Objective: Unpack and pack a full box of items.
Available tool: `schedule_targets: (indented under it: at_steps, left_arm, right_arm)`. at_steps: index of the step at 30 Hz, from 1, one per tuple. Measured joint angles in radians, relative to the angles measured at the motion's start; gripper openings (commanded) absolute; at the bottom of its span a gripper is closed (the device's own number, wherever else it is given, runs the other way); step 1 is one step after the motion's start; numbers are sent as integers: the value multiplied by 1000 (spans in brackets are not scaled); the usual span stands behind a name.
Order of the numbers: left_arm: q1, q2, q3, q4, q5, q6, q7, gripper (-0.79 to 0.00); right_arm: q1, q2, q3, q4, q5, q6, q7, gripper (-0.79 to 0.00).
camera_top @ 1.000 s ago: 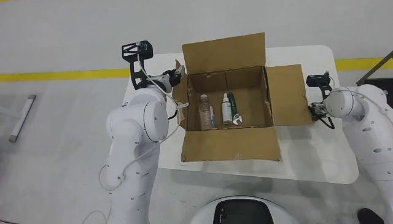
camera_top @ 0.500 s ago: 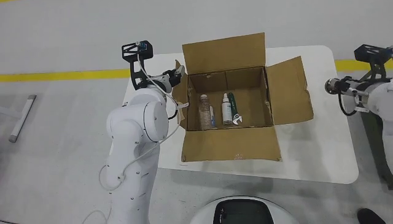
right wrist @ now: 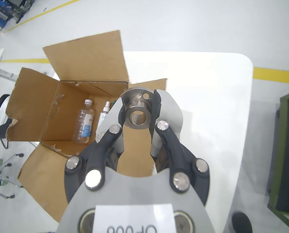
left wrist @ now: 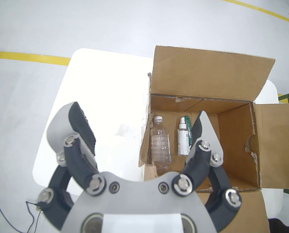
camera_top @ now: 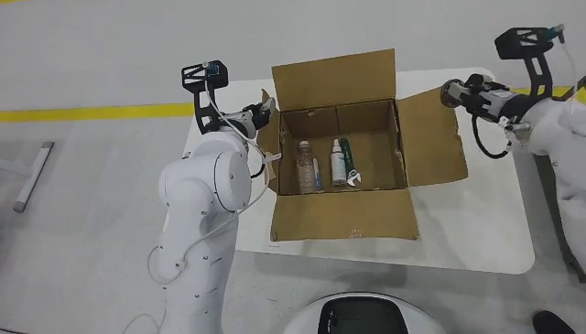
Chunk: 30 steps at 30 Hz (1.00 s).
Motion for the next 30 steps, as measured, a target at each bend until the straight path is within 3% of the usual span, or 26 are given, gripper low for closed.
schedule_targets:
  at_steps: [14,21,30]
  left_arm:
    - [0,0,0,0,0,0,0,0]
    - [0,0,0,0,0,0,0,0]
    - [0,0,0,0,0,0,0,0]
  right_arm:
    - [389,-93,-517,495,148,-57,2,-785]
    - [489,-162,-750,677,14,63,-29,-785]
    - [533,-255,-961,822,-133,209,-59,-785]
